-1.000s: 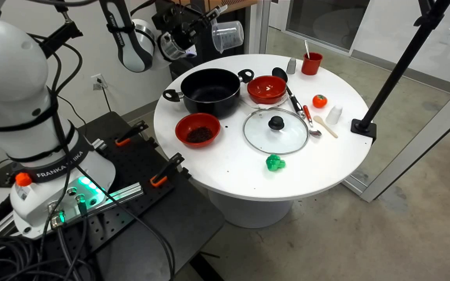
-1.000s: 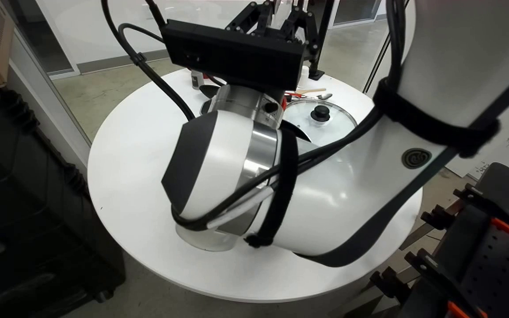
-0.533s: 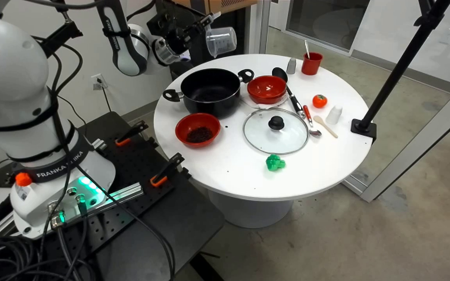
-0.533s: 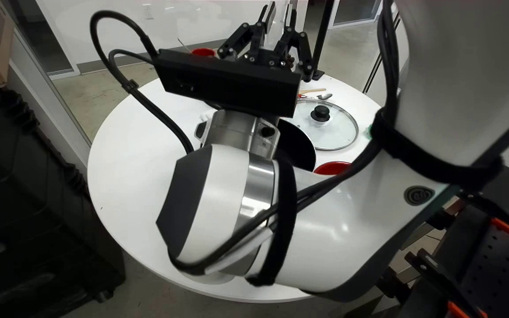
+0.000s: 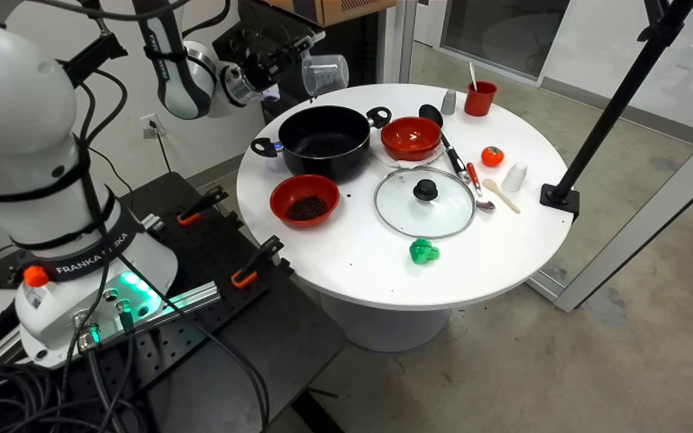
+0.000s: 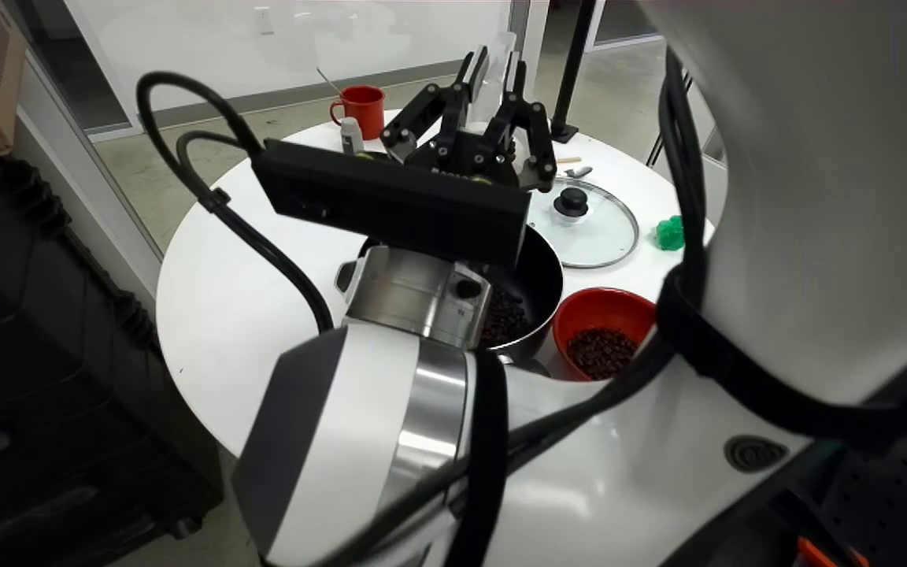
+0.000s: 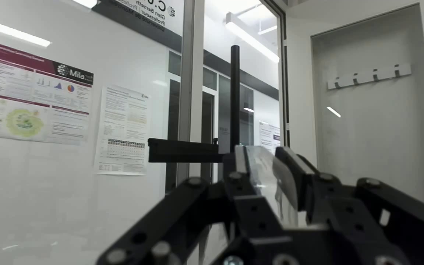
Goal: Put some of the objects from the measuring cup into the pot
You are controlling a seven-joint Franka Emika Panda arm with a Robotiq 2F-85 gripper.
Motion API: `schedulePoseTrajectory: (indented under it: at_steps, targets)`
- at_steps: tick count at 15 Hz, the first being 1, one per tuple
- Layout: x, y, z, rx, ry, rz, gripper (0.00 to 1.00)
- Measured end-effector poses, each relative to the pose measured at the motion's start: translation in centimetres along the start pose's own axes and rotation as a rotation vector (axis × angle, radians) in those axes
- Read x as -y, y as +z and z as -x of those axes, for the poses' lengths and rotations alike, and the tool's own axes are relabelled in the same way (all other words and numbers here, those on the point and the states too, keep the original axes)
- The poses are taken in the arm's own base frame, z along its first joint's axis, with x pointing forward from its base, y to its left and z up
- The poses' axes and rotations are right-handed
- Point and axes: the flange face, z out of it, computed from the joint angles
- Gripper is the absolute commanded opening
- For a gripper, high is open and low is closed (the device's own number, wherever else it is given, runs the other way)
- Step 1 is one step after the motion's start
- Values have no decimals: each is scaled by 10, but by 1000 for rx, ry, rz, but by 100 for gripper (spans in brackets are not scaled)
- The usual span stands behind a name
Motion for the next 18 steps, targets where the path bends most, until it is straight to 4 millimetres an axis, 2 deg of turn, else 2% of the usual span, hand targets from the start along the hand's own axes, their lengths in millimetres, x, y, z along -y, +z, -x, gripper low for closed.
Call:
schedulePoseTrajectory:
  at_steps: [1, 3, 7, 10, 12, 18]
  targets:
    - [-4, 9, -1, -16, 0, -31, 6]
    - [-14, 43, -5, -61, 8, -114, 6]
    - [-28, 135, -6, -173, 51, -296, 6]
    - [-30, 196, -3, -278, 82, -427, 6]
    - [-29, 225, -1, -354, 101, -507, 6]
    - [-18, 289, 7, -589, 154, -731, 6]
